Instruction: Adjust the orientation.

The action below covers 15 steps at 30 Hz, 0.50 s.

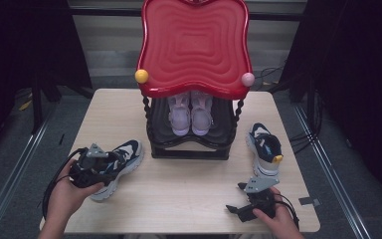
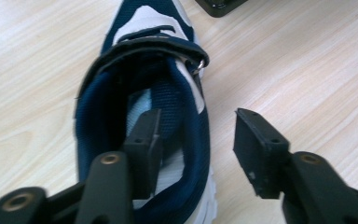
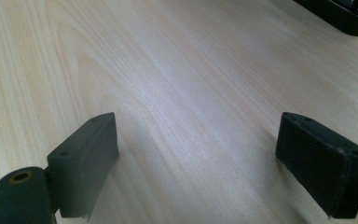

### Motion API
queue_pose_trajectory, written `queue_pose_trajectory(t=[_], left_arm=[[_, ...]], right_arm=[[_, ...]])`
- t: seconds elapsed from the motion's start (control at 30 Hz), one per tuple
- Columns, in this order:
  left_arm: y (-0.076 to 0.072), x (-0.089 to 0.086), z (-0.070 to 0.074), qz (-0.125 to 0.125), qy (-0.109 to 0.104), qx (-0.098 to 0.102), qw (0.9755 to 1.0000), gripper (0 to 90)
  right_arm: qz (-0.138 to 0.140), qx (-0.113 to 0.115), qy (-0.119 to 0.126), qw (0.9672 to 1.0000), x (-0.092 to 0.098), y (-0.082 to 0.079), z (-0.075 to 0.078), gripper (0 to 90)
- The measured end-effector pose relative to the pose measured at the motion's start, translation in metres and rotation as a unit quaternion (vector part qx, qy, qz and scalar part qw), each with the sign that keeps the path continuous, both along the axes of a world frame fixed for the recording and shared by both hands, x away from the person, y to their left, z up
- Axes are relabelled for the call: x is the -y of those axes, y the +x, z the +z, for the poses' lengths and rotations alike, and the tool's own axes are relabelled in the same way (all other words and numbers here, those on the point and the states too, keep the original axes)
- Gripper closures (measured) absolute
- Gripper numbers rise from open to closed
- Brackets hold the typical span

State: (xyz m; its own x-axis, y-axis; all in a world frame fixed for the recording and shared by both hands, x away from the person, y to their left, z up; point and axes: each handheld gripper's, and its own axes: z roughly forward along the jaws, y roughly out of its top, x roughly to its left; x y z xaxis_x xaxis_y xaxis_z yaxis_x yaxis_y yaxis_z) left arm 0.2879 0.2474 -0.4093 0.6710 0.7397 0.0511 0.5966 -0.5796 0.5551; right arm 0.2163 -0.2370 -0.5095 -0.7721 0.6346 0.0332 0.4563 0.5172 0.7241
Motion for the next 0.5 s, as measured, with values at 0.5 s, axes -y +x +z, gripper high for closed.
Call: queue_pose_trajectory(t=[0.5], left_arm=[[-0.006, 0.007, -0.003, -0.03, 0.021, -0.029, 0.9989, 47.5]], right_arm=[[0.0, 0.0, 0.0, 1.0, 0.0, 0.0, 0.0, 12.2]])
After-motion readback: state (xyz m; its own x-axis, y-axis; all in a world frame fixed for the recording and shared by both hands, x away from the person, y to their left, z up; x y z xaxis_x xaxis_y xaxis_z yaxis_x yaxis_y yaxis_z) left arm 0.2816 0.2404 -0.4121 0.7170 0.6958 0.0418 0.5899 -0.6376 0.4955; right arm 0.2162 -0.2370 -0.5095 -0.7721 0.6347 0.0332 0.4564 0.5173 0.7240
